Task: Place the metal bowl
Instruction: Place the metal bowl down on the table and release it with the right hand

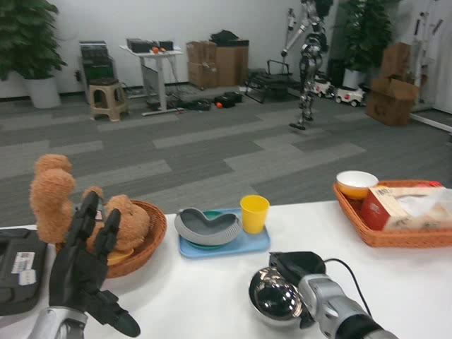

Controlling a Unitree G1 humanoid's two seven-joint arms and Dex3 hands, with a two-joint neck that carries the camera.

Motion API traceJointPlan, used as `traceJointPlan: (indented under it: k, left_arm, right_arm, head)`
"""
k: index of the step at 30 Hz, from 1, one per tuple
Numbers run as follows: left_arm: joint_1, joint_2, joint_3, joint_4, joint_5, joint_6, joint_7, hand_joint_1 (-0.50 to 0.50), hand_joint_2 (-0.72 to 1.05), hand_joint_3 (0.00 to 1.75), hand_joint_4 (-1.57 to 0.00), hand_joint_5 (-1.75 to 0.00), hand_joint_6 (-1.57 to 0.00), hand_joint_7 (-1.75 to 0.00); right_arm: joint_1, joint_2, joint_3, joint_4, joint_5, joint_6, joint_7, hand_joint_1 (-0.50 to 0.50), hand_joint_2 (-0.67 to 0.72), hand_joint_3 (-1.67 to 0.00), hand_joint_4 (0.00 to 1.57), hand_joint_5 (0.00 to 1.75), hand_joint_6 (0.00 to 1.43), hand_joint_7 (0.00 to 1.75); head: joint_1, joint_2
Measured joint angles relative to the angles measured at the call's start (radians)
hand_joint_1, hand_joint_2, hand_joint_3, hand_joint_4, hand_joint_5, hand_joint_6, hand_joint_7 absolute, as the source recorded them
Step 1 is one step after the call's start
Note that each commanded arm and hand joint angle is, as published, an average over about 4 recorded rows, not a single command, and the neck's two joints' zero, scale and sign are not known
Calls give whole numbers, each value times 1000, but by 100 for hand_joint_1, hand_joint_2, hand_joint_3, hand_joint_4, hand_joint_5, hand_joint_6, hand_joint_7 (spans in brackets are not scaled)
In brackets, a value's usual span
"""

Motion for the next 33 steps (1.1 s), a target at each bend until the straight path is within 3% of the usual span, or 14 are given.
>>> traceJointPlan:
  k: [5, 8, 11, 14, 24, 28, 33]
  left_arm:
    - [0, 0, 0, 2, 0, 0, 0, -50, -55, 0, 0, 0, 0, 0]
    - [0, 0, 0, 2, 0, 0, 0, -50, -55, 0, 0, 0, 0, 0]
    - [0, 0, -1, 2, 0, 0, 0, -50, -55, 0, 0, 0, 0, 0]
    - [0, 0, -2, 2, 0, 0, 0, -50, -55, 0, 0, 0, 0, 0]
    - [0, 0, -2, 5, 0, 0, 0, -50, -55, 0, 0, 0, 0, 0]
    - [0, 0, -2, 6, 0, 0, 0, -50, -55, 0, 0, 0, 0, 0]
    - [0, 0, -2, 6, 0, 0, 0, -50, -55, 0, 0, 0, 0, 0]
  right_arm:
    - [-42, 2, -8, 98, 0, -3, -15, 12, -24, -127, 123, 116, 71, 140]
    - [-48, 2, -15, 118, 1, -3, -21, 12, -22, -127, 119, 119, 62, 143]
    - [-48, 2, -24, 124, 1, -3, -22, 8, -27, -121, 103, 128, 39, 154]
    - [-46, 2, -38, 127, 1, -10, -19, 2, -29, -119, 86, 141, 26, 161]
    - [-8, 3, -91, 82, 1, -33, -11, -12, -29, -119, 56, 165, 9, 168]
    - [14, 3, -113, 48, 5, -47, -9, -22, -24, -117, 41, 165, 2, 169]
    - [27, 3, -125, 23, 23, -51, 1, -25, -18, -105, 27, 165, 0, 175]
  head:
    - [-19, -27]
    - [-33, -44]
    - [-44, -55]
    - [-48, -64]
    - [-60, -79]
    - [-63, -83]
    - [-58, -86]
